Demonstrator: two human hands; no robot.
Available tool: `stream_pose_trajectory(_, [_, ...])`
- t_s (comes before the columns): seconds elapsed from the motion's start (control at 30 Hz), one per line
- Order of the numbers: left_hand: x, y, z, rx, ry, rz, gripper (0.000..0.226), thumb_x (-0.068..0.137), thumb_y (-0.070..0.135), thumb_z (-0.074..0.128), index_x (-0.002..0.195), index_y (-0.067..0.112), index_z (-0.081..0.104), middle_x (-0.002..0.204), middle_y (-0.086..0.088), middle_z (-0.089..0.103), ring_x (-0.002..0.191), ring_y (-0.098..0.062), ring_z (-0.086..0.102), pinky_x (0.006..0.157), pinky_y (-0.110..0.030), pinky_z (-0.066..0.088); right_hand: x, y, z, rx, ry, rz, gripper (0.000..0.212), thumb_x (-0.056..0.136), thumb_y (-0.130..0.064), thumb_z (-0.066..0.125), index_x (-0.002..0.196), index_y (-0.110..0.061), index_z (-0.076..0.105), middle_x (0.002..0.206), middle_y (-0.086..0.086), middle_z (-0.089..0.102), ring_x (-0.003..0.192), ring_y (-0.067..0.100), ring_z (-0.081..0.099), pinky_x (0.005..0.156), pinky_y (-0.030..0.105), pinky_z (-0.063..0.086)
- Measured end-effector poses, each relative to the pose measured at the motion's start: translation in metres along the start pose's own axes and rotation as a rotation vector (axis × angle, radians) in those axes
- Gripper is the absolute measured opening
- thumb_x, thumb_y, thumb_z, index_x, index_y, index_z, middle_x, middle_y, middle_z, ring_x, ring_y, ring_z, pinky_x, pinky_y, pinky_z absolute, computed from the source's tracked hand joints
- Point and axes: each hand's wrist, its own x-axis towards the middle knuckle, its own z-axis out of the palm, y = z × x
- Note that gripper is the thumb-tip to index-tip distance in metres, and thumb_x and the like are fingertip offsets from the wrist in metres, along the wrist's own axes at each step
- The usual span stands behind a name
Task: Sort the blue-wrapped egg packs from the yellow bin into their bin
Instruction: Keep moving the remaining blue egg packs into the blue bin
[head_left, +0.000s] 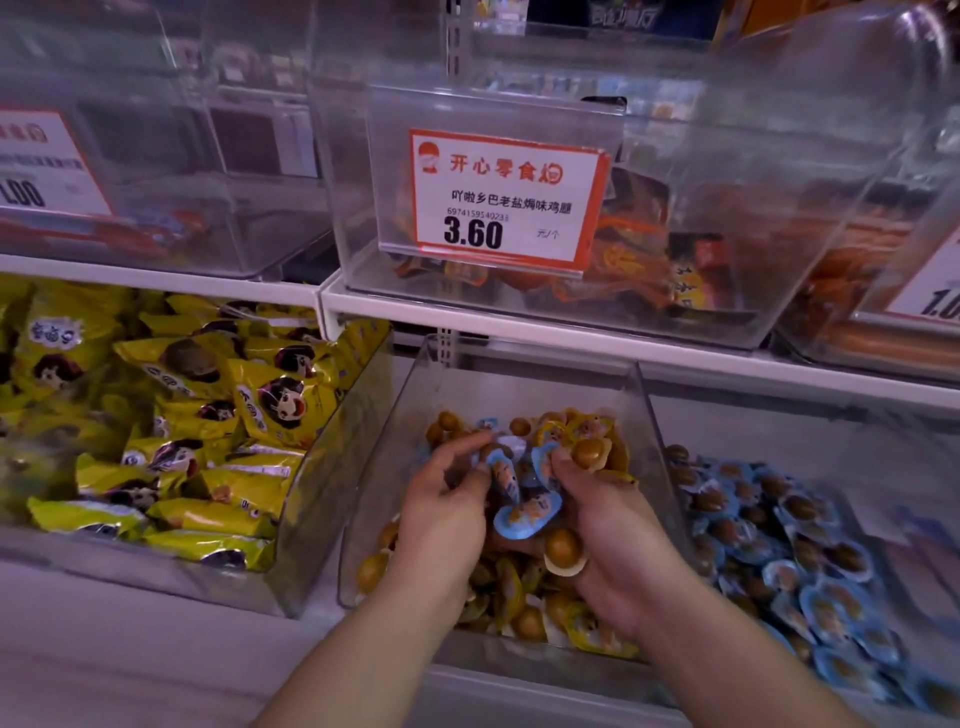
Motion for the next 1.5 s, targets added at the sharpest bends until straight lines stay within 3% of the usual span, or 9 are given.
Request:
stream_pose_trajectory(0.2, [0.007,0.015,-0.007,-0.539,-0.002,-0.363,0.030,0.091,0.007,0.048,0.108,0.003,0.072,0.107,-0.023,0.072,0.100,-0.037,0.070,0.087,-0.045,0.057,-0.002,0.001,0.003,-0.100,-0.018,-0.034,0.025,0.098,-0.009,0.056,0.118,0.000,0.066,0.107,0.021,0.074,0.096,0.035,0.073,0.073,0.046,0.061])
stream_pose_trajectory(0.3, [0.007,0.021,-0.012,-0.564,-0.068,-0.349,0.038,0.097,0.019,0.049,0.075,0.004,0.076,0.079,-0.018,0.074,0.066,-0.026,0.073,0.057,-0.033,0.059,-0.004,0.000,0.004,-0.109,-0.043,-0.055,0.026,0.097,-0.004,0.054,0.121,-0.004,0.066,0.108,0.022,0.074,0.101,0.035,0.072,0.090,0.054,0.057])
stream_pose_trajectory(0.47, [0.009,0.019,-0.012,-0.498,0.072,-0.312,0.008,0.094,0.012,0.062,0.090,0.008,0.067,0.071,-0.011,0.072,0.058,-0.021,0.070,0.054,-0.034,0.059,-0.002,0.000,0.004,-0.047,-0.015,-0.065,0.027,0.095,-0.002,0.059,0.121,-0.003,0.065,0.104,0.025,0.073,0.093,0.035,0.074,0.068,0.043,0.062])
stream_pose_trajectory(0.6, [0.010,0.008,-0.009,-0.351,0.171,-0.179,0.010,0.088,0.003,0.067,0.093,0.010,0.064,0.073,-0.009,0.070,0.059,-0.020,0.067,0.061,-0.034,0.057,0.003,0.001,0.002,0.020,0.037,-0.089,0.025,0.094,-0.003,0.062,0.119,-0.001,0.065,0.100,0.025,0.073,0.089,0.036,0.075,0.065,0.039,0.061])
stream_pose_trajectory(0.7, [0.009,0.005,-0.011,-0.203,0.196,-0.040,0.015,0.086,0.006,0.069,0.092,0.020,0.065,0.079,-0.003,0.070,0.070,-0.019,0.066,0.068,-0.038,0.055,0.006,0.000,-0.002,-0.293,0.060,-0.264,0.031,0.091,-0.005,0.066,0.113,-0.026,0.072,0.110,0.009,0.074,0.099,0.023,0.073,0.081,0.041,0.061])
stream_pose_trajectory(0.9, [0.004,0.015,-0.026,0.226,0.056,0.279,0.021,0.081,0.023,0.061,0.094,0.039,0.066,0.084,0.010,0.069,0.070,-0.010,0.066,0.065,-0.034,0.055,0.003,-0.012,-0.011,-1.055,0.031,-0.705,0.043,0.087,-0.010,0.073,0.121,-0.034,0.065,0.113,-0.030,0.060,0.104,-0.025,0.051,0.081,-0.005,0.037])
stream_pose_trajectory(1.07, [0.000,0.022,-0.042,0.349,-0.088,0.313,0.019,0.072,0.043,0.053,0.074,0.024,0.058,0.058,0.005,0.051,0.052,-0.013,0.047,0.051,-0.034,0.038,0.000,-0.021,-0.016,-1.153,-0.033,-0.701,0.054,0.084,0.000,0.066,0.120,-0.040,0.065,0.118,-0.028,0.059,0.112,-0.013,0.055,0.092,0.003,0.042])
stream_pose_trajectory(1.37, [-0.003,0.008,-0.051,1.071,-0.354,0.566,0.010,0.095,0.038,0.059,0.097,0.030,0.065,0.096,0.012,0.060,0.090,-0.011,0.060,0.078,-0.034,0.049,0.004,-0.021,-0.017,-1.557,-0.064,-0.590,0.055,0.082,-0.018,0.072,0.135,-0.028,0.061,0.136,-0.006,0.050,0.125,0.009,0.049,0.100,0.010,0.031])
stream_pose_trajectory(1.5, [-0.008,0.006,-0.054,1.184,-0.471,0.572,0.049,0.085,0.073,0.042,0.109,0.035,0.062,0.096,0.015,0.054,0.092,-0.011,0.058,0.076,-0.034,0.050,0.001,-0.024,-0.015,-1.646,-0.163,-0.399,0.066,0.080,-0.028,0.074,0.142,-0.033,0.052,0.147,-0.008,0.043,0.135,0.011,0.043,0.110,0.023,0.036])
